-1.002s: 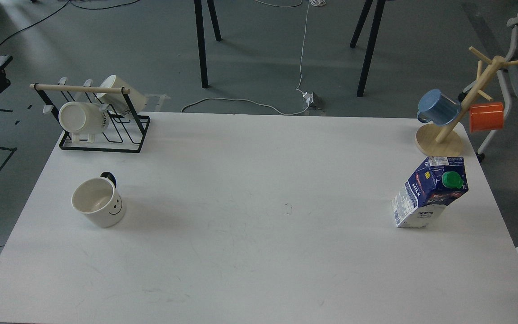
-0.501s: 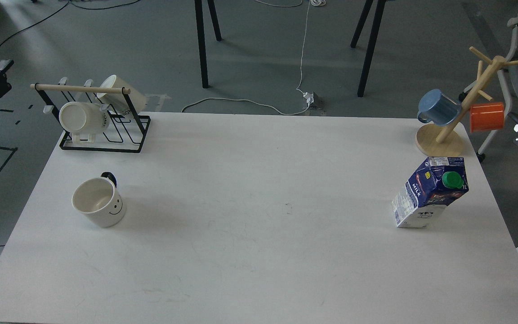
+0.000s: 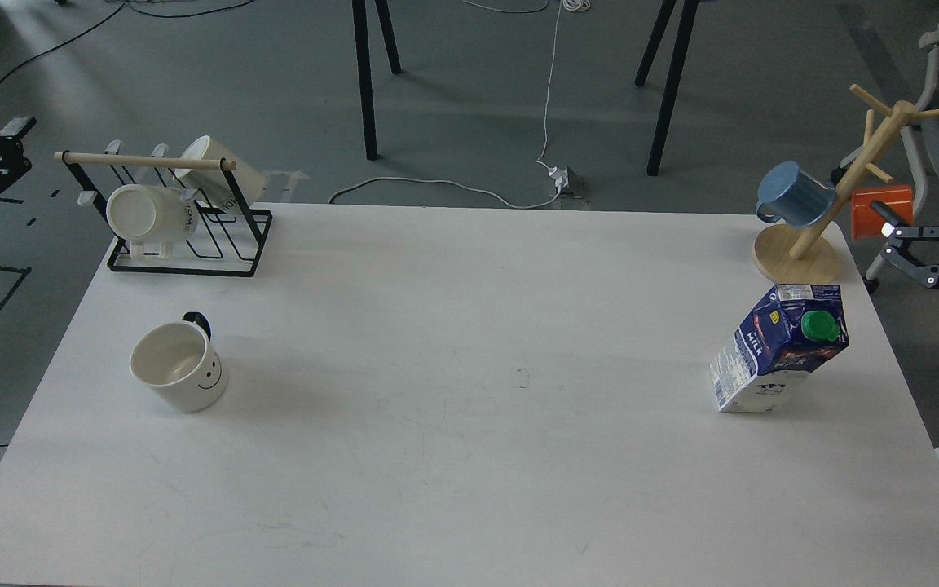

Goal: Place cup and milk with both arms

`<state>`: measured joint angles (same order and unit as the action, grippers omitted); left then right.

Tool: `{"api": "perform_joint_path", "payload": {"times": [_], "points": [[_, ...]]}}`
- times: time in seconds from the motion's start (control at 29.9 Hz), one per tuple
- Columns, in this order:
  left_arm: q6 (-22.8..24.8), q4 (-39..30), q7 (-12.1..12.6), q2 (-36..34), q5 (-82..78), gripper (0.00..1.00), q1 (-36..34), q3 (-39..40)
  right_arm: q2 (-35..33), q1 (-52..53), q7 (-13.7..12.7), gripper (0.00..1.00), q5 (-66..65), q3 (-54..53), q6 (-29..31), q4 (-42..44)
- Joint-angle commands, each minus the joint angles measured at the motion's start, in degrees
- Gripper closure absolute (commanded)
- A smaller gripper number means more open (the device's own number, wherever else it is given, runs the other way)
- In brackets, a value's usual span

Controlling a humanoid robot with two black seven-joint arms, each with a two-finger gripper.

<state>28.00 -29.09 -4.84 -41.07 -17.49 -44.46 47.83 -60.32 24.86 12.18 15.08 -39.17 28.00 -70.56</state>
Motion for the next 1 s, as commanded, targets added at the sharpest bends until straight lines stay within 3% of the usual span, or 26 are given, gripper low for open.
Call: {"api": "perform_joint_path", "payload": {"times": [0.0,0.43,0.8,0.87,0.97], "points": [[0.00,0.00,0.01,0.73,0.00,0.00,0.08,0.07,0.03,0.10,0.03,0.01,-0.67,-0.03,0.00,-0.37],[0.00,-0.87,0.01,-0.50,-3.24,0.00,-0.27,-0.19,0.38,0.19,-0.05,0.01,-1.11,-0.30,0.00,-0.37],[0.00,-17.05,-0.61,-13.15,-19.57,0.01,-2.64,0.78,-0.67,0.10,0.03,0.01,-1.11,-0.56,0.00,0.51],[0.00,-16.97,-2.27,-13.24,-24.84,0.01,-4.84,0.78,-0.67,0.10,0.03,0.01,-1.11,-0.65,0.00,0.34],[0.00,-16.00,-9.28,-13.86,-32.75,0.01,-6.95,0.60,-0.67,0.10,0.03,0.01,-1.11,-0.91,0.00,0.07]]}}
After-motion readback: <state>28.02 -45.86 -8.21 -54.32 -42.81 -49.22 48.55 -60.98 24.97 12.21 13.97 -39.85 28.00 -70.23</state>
